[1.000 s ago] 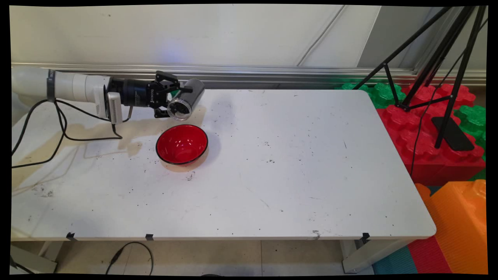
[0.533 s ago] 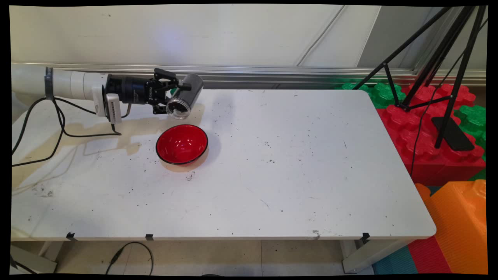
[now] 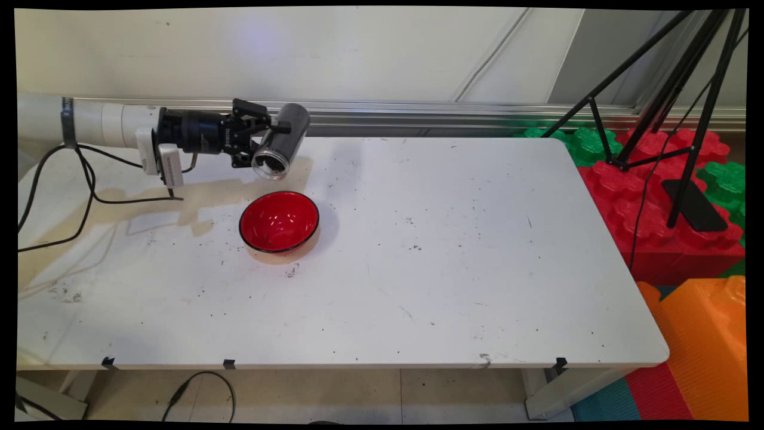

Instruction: Pour the black seasoning powder in the red bowl

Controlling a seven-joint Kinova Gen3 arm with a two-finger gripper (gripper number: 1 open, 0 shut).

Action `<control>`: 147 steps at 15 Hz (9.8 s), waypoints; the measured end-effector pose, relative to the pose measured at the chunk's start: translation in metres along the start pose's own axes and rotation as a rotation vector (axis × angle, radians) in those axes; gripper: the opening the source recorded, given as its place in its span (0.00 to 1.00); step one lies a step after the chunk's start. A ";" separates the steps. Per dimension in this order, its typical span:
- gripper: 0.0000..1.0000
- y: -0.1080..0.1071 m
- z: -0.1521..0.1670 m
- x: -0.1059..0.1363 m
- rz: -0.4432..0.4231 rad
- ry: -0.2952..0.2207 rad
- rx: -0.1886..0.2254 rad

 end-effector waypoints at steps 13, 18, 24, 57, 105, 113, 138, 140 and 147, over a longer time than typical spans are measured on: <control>0.00 -0.014 -0.007 0.004 0.174 -0.024 0.006; 0.00 -0.020 -0.008 0.006 0.231 -0.029 0.013; 0.00 -0.025 -0.009 0.009 0.287 -0.030 0.021; 0.00 -0.032 -0.008 0.014 0.457 -0.039 0.033; 0.00 -0.052 -0.004 0.005 -0.574 -0.053 0.019; 0.00 -0.067 -0.002 0.007 -0.808 -0.046 0.018; 0.00 -0.098 0.052 0.043 -1.421 0.039 -0.028; 0.00 -0.098 0.060 0.049 -1.443 0.049 -0.038; 0.00 -0.095 0.094 0.072 -1.499 0.078 -0.073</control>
